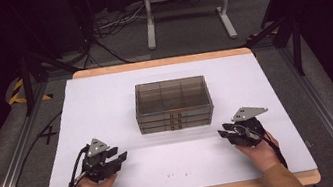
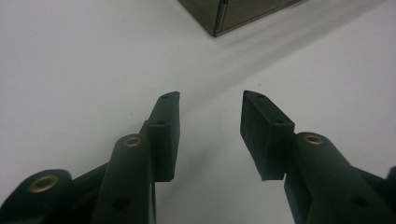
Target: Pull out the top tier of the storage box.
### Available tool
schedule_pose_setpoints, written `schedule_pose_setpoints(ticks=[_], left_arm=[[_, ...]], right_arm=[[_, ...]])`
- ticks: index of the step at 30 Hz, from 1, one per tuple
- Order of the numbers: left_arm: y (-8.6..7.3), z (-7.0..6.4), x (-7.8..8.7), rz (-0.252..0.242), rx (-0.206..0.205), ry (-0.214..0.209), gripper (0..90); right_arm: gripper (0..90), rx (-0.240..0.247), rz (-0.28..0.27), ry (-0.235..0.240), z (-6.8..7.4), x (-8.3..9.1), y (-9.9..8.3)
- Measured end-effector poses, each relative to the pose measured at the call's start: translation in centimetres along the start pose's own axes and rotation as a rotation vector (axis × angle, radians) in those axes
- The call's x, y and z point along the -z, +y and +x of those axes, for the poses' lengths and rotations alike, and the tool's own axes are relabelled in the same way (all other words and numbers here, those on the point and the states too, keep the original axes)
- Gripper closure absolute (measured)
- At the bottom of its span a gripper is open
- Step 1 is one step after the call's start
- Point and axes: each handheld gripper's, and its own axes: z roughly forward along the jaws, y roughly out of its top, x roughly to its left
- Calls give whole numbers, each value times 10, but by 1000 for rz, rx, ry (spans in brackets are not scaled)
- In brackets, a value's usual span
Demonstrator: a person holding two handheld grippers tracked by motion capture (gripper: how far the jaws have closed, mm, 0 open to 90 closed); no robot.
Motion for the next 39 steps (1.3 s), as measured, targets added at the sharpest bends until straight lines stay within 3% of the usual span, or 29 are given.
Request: schedule_pose_setpoints(ticks=[3, 6, 8, 11, 18, 24, 28, 33, 39], left_arm=[[-1, -1, 1, -4, 0, -6, 577], [-1, -2, 3, -22, -9, -11, 504], [-2, -4, 4, -43, -29, -9, 503], [-2, -5, 4, -45, -29, -23, 497], [-2, -7, 2, -42, -37, -35, 476], [-3, -8, 2, -41, -44, -40, 476], [-3, -8, 0, -46, -42, -47, 470], [-3, -10, 0, -47, -55, -53, 462], [-3, -10, -1, -46, -52, -57, 461]], right_arm=[[665, 10, -4, -5, 1, 2, -1], [625, 6, -13, -5, 0, 4, -2], [580, -8, -23, -12, 0, 5, -2], [570, -5, -28, 0, 2, 5, -1], [535, 104, -43, 80, 25, -1, 8], [537, 167, -52, 154, 41, -5, 14], [513, 187, -78, 213, 47, -6, 15], [520, 261, -136, 289, 56, -9, 14], [532, 307, -149, 334, 63, -18, 17]])
